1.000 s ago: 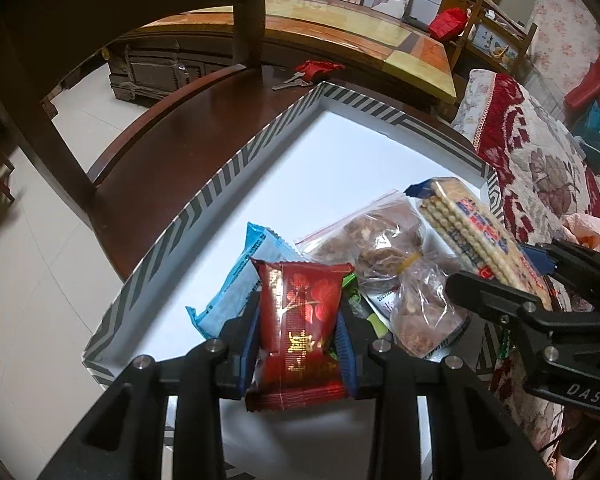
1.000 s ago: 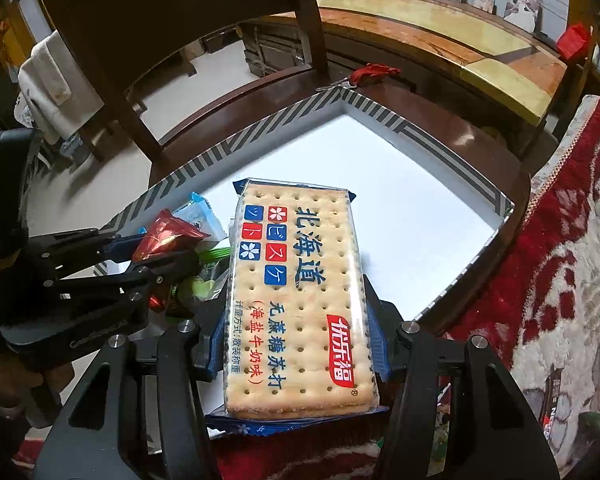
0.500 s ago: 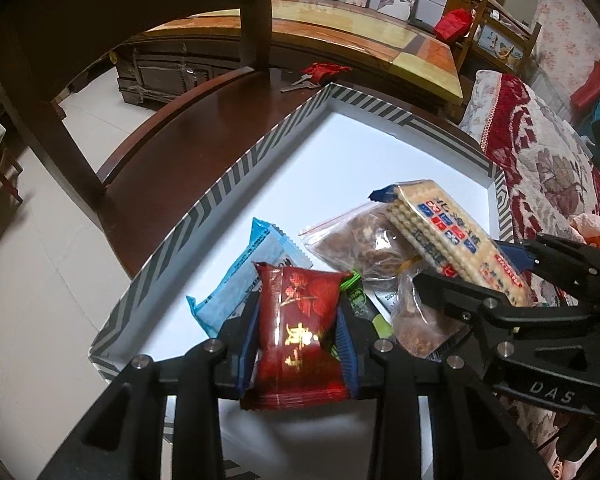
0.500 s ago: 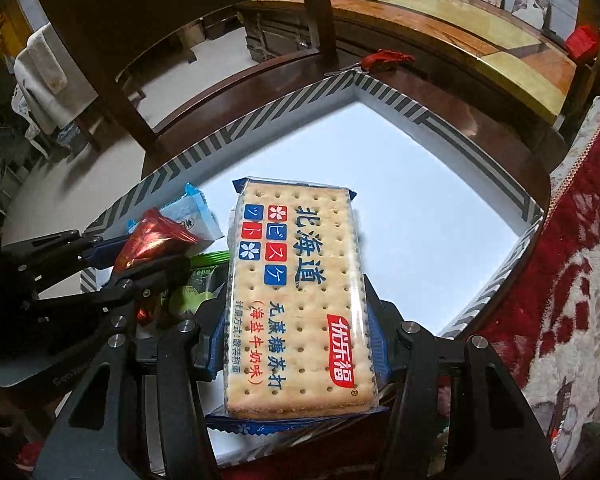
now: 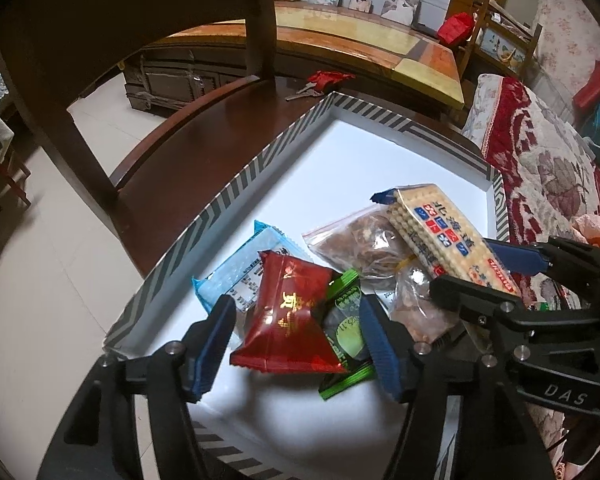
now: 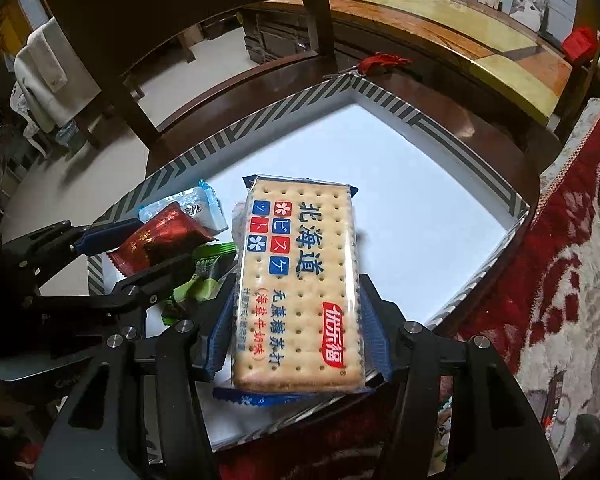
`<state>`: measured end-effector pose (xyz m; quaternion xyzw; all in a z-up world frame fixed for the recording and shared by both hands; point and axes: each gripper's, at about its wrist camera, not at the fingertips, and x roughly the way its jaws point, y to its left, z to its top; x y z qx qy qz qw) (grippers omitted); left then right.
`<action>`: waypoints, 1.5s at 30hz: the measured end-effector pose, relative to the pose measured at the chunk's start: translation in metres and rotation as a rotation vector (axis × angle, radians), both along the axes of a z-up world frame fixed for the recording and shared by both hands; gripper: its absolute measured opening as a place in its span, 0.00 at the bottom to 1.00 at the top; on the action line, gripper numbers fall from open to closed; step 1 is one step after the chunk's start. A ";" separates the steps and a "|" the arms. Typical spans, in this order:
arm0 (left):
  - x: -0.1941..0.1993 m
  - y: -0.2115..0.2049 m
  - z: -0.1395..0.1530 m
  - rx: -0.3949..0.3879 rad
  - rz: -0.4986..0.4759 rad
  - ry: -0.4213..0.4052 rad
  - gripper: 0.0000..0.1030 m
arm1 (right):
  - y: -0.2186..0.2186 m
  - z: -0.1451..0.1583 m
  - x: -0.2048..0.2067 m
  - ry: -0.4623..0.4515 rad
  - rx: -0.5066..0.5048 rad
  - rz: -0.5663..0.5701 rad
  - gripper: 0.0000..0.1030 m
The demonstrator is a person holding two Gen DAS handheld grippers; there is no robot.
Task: Organize snacks
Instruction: 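Open both grippers to drop the packets into the white tray, then move both grippers back to the snacks on the bedspread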
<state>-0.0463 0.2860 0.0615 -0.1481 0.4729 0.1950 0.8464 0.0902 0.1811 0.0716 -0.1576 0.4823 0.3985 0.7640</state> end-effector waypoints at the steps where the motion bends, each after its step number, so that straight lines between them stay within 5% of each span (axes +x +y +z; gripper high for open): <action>1: -0.001 0.000 0.001 0.000 0.000 -0.004 0.68 | -0.001 0.001 -0.001 -0.003 0.001 -0.001 0.55; 17: -0.010 -0.026 0.036 0.034 -0.027 -0.088 0.85 | -0.047 0.037 -0.026 -0.124 0.059 -0.077 0.55; 45: 0.016 -0.150 0.062 0.053 -0.248 -0.132 0.92 | -0.191 0.045 -0.049 -0.135 0.110 -0.314 0.55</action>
